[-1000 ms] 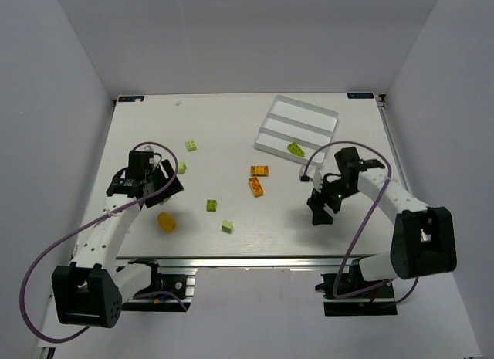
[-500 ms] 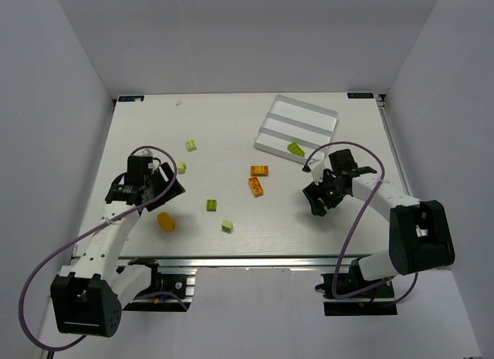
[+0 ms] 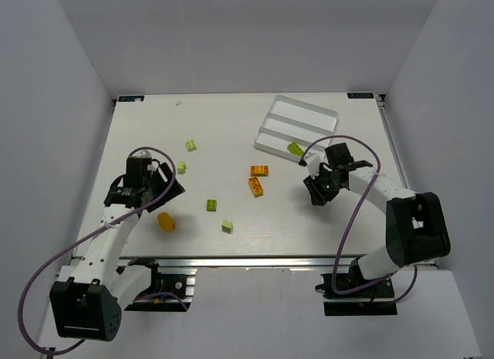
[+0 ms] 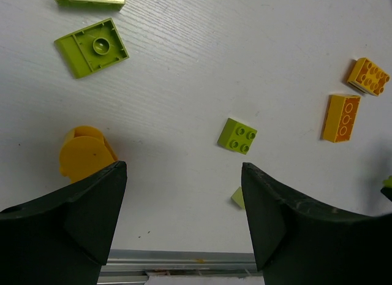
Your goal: Sort the legos into containers by color
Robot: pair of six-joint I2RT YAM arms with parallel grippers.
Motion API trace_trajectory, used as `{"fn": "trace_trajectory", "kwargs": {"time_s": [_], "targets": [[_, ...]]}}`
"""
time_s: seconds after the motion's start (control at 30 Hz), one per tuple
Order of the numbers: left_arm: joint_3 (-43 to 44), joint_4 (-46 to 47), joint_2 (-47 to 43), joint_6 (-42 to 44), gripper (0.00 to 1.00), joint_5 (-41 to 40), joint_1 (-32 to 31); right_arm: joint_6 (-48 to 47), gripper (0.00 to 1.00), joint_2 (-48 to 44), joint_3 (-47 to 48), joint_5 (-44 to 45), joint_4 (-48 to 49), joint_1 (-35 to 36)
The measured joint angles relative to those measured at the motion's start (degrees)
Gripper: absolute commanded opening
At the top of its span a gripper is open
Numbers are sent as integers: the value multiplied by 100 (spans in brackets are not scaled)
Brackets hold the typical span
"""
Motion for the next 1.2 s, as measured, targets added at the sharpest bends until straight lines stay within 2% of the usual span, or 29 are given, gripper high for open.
{"fn": "trace_trajectory", "kwargs": {"time_s": [0.17,0.33,0.43,0.6,0.63,0.7,0.73,0.77,0.87,0.93,1.0,1.07,1.1,1.13,1.2], "targets": [[-50,11,92,-52,85,2,0,-50,0,295,1307,-42,90,-17],[-50,17,232,-42,86,0,2,308,0,1360,2892,-70,358,-81],[-50,13,262,-33,88,0,2,546,5,2041,3460,-26,289,-98],[-50,13,262,-33,89,0,2,741,20,2885,4076,15,59,-160],[-50,11,262,-33,89,0,2,761,29,2955,4109,26,28,-177],[-50,11,262,-31,90,0,2,793,39,3016,4124,70,-2,-219],[-50,11,262,-31,90,0,2,802,51,3025,4142,92,-22,-243],[-50,11,262,-31,90,0,2,826,55,3027,4157,105,-35,-267],[-50,11,269,-28,90,0,2,837,64,3027,4249,122,-63,-348],[-50,15,304,-28,90,2,2,831,66,3027,4291,109,-79,-393],[-50,20,374,-28,89,4,2,828,66,3023,4293,63,-94,-444],[-50,24,457,-31,86,11,2,828,58,3018,4293,-24,-140,-481],[-50,24,496,-35,85,13,2,828,52,3001,4293,-103,-181,-507],[-50,24,540,-39,83,13,2,809,35,2970,4293,-195,-232,-533],[-48,31,623,-55,72,11,2,756,16,2815,4269,-452,-323,-579]]}}
